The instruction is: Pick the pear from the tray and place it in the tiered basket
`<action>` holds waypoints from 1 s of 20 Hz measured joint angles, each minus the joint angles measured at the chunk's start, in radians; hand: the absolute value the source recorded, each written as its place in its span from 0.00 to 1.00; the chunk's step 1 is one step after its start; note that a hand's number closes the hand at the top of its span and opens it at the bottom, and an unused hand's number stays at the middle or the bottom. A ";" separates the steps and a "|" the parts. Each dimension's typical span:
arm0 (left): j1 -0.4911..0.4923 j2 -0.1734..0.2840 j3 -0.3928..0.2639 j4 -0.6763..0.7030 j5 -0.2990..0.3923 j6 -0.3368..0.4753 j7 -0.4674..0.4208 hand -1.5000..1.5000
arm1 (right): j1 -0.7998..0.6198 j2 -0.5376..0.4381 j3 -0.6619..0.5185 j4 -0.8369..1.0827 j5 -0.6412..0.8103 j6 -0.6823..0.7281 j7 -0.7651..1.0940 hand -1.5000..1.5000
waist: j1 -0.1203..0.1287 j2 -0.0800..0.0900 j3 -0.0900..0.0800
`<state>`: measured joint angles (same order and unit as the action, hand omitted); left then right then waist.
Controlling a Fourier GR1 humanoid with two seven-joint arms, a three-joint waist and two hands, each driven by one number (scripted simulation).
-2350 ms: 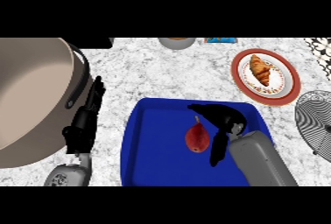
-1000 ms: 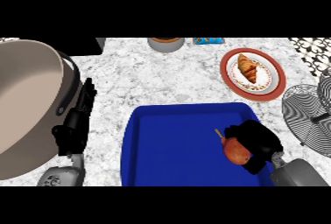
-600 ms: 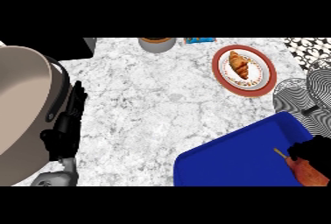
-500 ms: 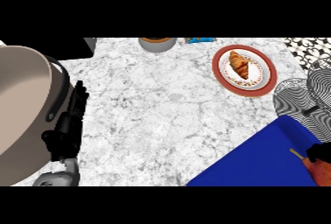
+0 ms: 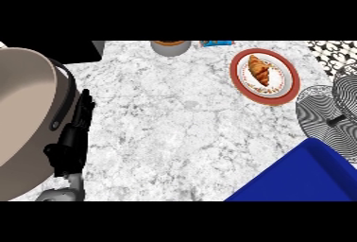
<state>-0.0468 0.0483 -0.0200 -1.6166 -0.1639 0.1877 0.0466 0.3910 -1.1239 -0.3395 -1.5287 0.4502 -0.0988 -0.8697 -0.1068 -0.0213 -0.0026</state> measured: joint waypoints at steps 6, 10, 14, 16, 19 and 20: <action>-0.025 0.001 -0.004 0.004 -0.002 -0.006 0.008 0.50 | 0.094 -0.102 -0.306 0.066 -0.209 0.216 -0.105 1.00 | 0.023 0.005 -0.001; -0.044 -0.002 -0.010 0.031 -0.001 -0.015 -0.007 0.50 | 0.134 -0.127 -0.417 0.084 -0.310 0.341 -0.080 1.00 | 0.045 0.011 -0.001; -0.064 -0.013 -0.028 0.030 -0.008 -0.016 0.005 0.50 | 0.146 -0.158 -0.457 0.085 -0.409 0.440 -0.014 1.00 | 0.066 0.014 0.000; -0.079 -0.008 -0.018 0.043 -0.001 -0.022 0.001 0.50 | 0.147 -0.158 -0.482 0.062 -0.424 0.469 0.020 1.00 | 0.074 0.016 0.000; -0.092 -0.015 -0.027 0.045 -0.005 -0.023 0.010 0.50 | 0.125 -0.152 -0.493 0.039 -0.447 0.505 0.079 1.00 | 0.086 0.018 0.001; -0.096 -0.021 -0.034 0.049 -0.010 -0.021 0.008 0.50 | 0.111 -0.142 -0.482 0.027 -0.442 0.503 0.098 1.00 | 0.090 0.018 0.001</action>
<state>-0.1432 0.0273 -0.0544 -1.5672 -0.1742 0.1670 0.0546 0.5019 -1.2657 -0.8211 -1.5020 0.0080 0.4047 -0.7721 -0.0170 -0.0029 -0.0016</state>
